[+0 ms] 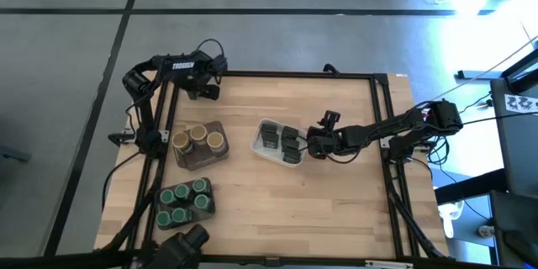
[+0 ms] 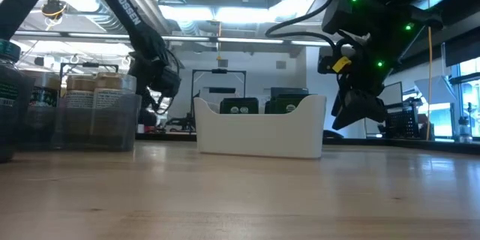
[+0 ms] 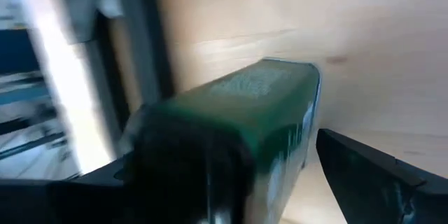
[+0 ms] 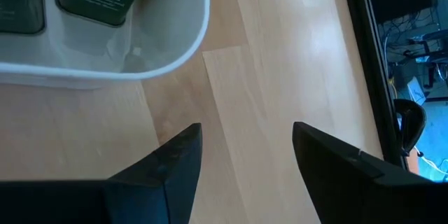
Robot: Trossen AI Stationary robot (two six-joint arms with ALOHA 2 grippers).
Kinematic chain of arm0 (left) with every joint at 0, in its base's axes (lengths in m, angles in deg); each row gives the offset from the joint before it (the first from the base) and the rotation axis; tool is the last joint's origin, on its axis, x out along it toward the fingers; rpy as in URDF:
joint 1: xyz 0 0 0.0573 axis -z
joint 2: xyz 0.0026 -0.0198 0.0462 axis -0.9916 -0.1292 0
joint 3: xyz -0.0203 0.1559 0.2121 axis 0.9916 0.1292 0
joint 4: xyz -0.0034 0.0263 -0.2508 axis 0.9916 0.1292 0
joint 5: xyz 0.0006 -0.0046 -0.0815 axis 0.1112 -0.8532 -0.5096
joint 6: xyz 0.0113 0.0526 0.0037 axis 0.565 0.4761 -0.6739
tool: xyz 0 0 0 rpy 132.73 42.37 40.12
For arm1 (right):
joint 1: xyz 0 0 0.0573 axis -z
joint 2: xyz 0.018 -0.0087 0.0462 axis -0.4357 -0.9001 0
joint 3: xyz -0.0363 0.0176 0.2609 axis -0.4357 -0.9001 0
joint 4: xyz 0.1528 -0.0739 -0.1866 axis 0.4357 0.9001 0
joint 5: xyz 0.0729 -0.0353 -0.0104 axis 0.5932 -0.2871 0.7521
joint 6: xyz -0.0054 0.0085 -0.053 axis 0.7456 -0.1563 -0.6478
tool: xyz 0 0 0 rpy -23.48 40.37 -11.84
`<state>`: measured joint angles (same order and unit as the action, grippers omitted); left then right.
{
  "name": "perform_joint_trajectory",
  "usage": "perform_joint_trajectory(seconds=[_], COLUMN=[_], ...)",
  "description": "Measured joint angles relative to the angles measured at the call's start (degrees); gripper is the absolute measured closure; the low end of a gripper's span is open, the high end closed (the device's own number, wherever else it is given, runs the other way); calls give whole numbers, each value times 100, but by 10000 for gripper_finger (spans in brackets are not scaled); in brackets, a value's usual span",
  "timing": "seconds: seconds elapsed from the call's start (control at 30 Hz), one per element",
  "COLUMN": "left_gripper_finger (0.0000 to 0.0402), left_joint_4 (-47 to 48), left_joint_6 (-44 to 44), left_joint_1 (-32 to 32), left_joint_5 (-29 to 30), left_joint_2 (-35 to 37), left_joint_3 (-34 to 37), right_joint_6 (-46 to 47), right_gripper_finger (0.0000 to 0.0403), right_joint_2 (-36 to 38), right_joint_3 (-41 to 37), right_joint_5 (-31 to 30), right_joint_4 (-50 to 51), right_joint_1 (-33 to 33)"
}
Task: Sort spices by type
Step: Put the black seasoning can into the white bin
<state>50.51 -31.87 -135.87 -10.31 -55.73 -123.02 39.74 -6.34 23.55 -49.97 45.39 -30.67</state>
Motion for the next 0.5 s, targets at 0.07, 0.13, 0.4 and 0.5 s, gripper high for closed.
perform_joint_trajectory(seconds=[0.07,0.13,0.4,0.5], left_gripper_finger=[87,96,223,283], left_joint_4=[-234,-378,-586,-643], left_joint_6=[175,299,652,891], left_joint_1=[0,0,43,87], left_joint_5=[-277,-397,-640,-594], left_joint_2=[0,7,7,15], left_joint_3=[0,2,2,2], right_joint_6=[0,0,-8,-107], right_gripper_finger=[182,182,182,182], right_joint_2=[0,0,0,0], right_joint_3=[0,0,0,0], right_joint_5=[0,0,0,0], right_joint_4=[0,0,22,20], right_joint_1=[0,-1,-1,0])
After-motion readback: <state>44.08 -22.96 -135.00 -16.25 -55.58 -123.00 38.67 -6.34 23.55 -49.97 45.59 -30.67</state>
